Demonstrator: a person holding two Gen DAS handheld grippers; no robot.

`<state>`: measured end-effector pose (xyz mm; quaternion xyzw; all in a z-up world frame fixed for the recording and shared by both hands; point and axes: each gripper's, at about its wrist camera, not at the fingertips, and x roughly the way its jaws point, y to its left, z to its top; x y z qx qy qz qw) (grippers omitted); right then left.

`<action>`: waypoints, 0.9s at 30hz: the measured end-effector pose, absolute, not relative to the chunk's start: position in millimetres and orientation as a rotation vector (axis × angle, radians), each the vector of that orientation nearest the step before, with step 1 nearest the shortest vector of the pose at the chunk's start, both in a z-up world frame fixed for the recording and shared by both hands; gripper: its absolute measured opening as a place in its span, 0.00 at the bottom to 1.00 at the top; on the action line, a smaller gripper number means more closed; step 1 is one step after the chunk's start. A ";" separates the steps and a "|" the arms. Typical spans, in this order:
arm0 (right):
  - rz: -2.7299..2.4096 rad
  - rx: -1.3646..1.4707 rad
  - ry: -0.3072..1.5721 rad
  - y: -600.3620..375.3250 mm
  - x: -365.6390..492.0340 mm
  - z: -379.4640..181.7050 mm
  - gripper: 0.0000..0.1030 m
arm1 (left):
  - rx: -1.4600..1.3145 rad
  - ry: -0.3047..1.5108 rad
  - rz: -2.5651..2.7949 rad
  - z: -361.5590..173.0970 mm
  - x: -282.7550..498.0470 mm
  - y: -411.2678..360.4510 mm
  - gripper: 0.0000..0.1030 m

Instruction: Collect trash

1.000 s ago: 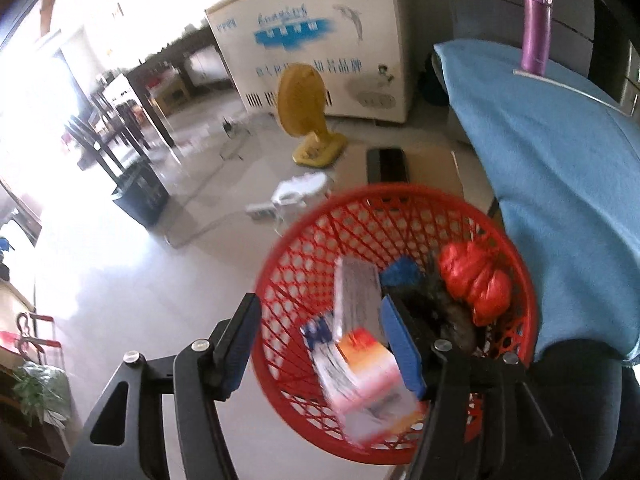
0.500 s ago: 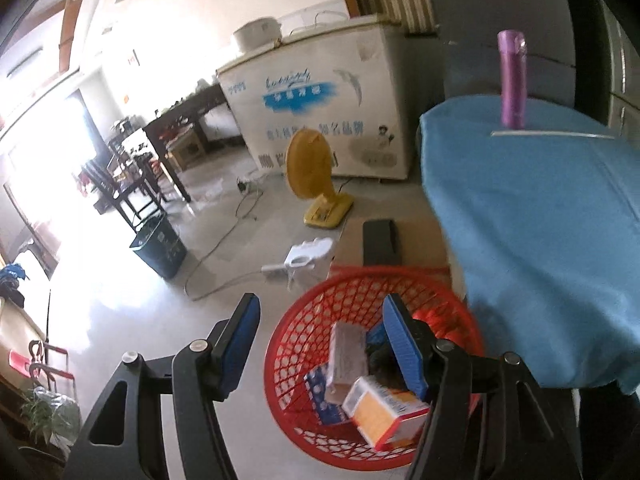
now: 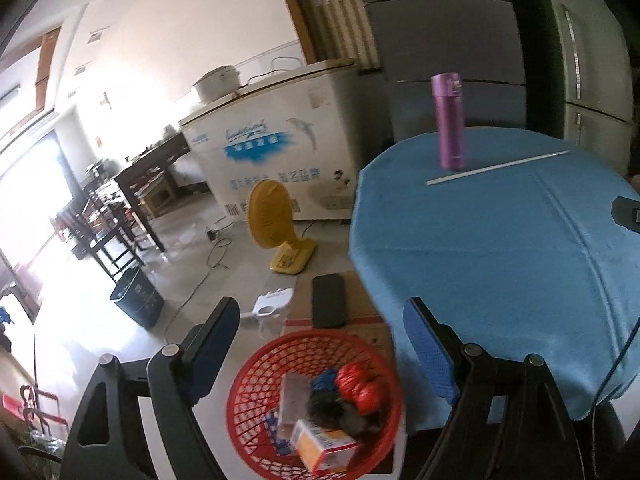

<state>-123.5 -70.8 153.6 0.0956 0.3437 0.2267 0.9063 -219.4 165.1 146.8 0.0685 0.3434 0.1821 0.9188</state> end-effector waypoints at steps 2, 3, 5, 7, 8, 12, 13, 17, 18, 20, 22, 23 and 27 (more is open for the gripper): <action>0.428 0.169 0.677 -83.3 -123.7 161.2 0.59 | 0.142 0.705 0.355 151.9 -213.2 154.1 0.82; 0.412 0.155 0.663 -86.5 -124.0 164.4 0.59 | 0.146 0.701 0.347 155.3 -208.8 147.0 0.82; 0.378 0.125 0.636 -94.6 -125.4 170.4 0.59 | 0.150 0.698 0.329 159.7 -201.3 138.5 0.84; 0.350 0.101 0.613 -104.1 -127.7 176.0 0.60 | 0.161 0.696 0.310 165.1 -190.4 125.6 0.85; 0.340 0.096 0.602 -108.4 -128.7 178.5 0.60 | 0.165 0.690 0.305 166.6 -186.1 119.6 0.85; 0.319 0.096 0.592 -127.9 -129.6 184.7 0.60 | 0.153 0.682 0.242 176.4 -167.3 94.2 0.85; 0.313 0.097 0.590 -133.3 -130.6 185.9 0.60 | 0.144 0.680 0.230 177.9 -164.6 88.9 0.85; 0.276 0.084 0.587 -150.7 -129.2 189.4 0.60 | 0.131 0.671 0.186 183.5 -147.9 64.9 0.85; 0.267 0.080 0.584 -154.0 -127.4 190.0 0.60 | 0.134 0.665 0.181 184.7 -144.0 58.4 0.85; 0.246 0.073 0.581 -162.0 -123.5 190.1 0.60 | 0.140 0.663 0.169 185.4 -139.5 47.0 0.85; 0.231 0.077 0.581 -168.8 -122.2 188.9 0.60 | 0.153 0.667 0.148 186.6 -133.8 35.8 0.85; 0.222 0.084 0.580 -174.8 -120.3 187.8 0.60 | 0.160 0.667 0.139 187.2 -130.7 29.4 0.85; 0.199 0.095 0.581 -187.9 -115.3 185.6 0.60 | 0.188 0.651 0.122 192.4 -122.1 9.8 0.85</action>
